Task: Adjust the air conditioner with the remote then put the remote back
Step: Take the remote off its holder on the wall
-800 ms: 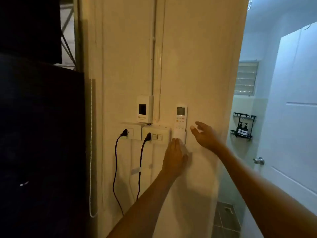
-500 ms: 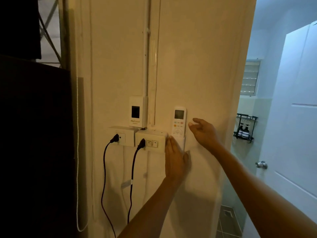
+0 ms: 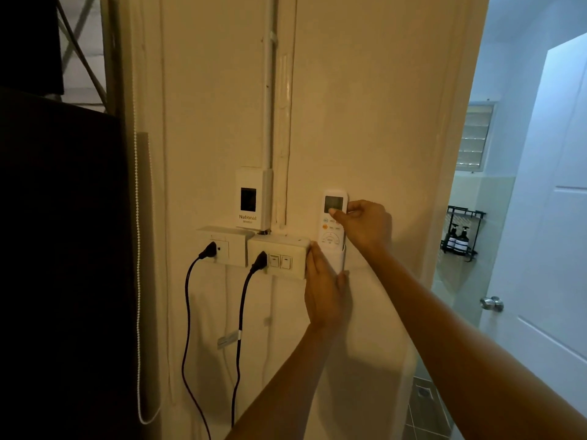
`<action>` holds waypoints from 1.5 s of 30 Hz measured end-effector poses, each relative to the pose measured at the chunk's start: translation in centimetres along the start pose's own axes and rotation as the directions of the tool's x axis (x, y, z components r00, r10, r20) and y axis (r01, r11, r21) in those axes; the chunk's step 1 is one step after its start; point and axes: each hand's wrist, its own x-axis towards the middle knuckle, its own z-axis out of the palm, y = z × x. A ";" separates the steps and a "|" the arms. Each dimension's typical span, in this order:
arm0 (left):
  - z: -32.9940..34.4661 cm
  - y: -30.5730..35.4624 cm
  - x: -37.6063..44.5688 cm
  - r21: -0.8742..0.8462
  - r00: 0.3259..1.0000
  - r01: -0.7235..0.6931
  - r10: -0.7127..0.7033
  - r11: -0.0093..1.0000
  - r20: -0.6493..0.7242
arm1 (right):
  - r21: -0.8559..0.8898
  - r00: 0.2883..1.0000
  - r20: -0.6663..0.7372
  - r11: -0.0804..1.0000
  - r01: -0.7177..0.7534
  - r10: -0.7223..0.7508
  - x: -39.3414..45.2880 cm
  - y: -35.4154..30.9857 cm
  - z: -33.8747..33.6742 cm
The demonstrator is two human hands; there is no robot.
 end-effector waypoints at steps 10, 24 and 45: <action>0.3 0.0 -0.3 -0.008 0.999 -0.018 0.018 1.000 -0.029 | 0.037 0.999 -0.004 0.998 -0.046 0.047 0.4 -0.4 -0.2; 0.2 0.0 -0.5 0.029 1.000 -0.021 0.021 0.999 -0.013 | -0.041 1.000 -0.006 0.999 -0.018 0.018 0.8 -0.3 0.0; -0.4 -0.4 0.2 -0.061 0.999 -0.042 0.040 0.997 -0.033 | 0.141 1.000 0.027 0.990 0.004 -0.008 3.1 -2.0 -2.3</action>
